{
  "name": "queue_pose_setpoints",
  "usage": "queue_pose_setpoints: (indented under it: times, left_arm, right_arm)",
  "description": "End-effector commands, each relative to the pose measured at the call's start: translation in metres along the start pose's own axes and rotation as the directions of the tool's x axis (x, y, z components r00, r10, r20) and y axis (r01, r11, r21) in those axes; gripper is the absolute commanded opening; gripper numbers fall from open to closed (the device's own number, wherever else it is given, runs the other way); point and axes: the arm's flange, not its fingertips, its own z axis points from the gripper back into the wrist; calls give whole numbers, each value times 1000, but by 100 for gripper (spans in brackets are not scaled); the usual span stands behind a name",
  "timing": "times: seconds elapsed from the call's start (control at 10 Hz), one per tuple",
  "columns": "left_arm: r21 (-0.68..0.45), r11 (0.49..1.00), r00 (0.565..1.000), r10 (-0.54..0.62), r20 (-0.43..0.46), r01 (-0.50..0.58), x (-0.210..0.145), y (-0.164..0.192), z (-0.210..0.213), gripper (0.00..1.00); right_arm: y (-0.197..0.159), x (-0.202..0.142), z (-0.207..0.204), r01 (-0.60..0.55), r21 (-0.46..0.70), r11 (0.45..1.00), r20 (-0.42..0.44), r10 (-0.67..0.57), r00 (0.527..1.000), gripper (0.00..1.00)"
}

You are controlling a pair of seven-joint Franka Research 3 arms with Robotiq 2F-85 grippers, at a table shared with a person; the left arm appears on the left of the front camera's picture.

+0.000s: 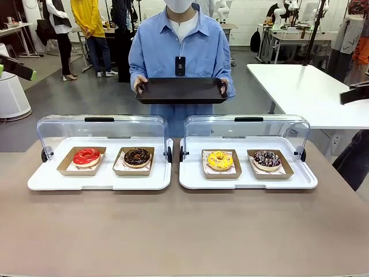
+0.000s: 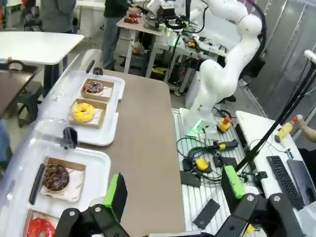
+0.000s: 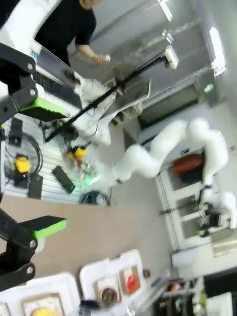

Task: Provide the desired donut to the person.
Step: Pick up and lift the Paper togo box containing the Donut pointed at by the person.

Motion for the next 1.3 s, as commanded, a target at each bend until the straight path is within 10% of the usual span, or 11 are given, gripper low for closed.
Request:
queue_pose_setpoints:
  times: [0.0, 0.5, 1.2]
  left_arm:
    - [60, 994, 995, -95, 1, 95, -4, 0, 8, 100]
    - [189, 973, 988, -120, -94, 136, -13, -21, 14, 100]
    - [283, 950, 982, -83, -171, 130, -26, -30, 12, 100]
  right_arm:
    - [-14, 1, 22, 55, -29, 998, -28, -56, 998, 100]
    - [-18, -7, 27, 159, -366, 917, 49, -152, 987, 100]
    - [-12, -8, 23, 195, -470, 861, 60, -189, 980, 100]
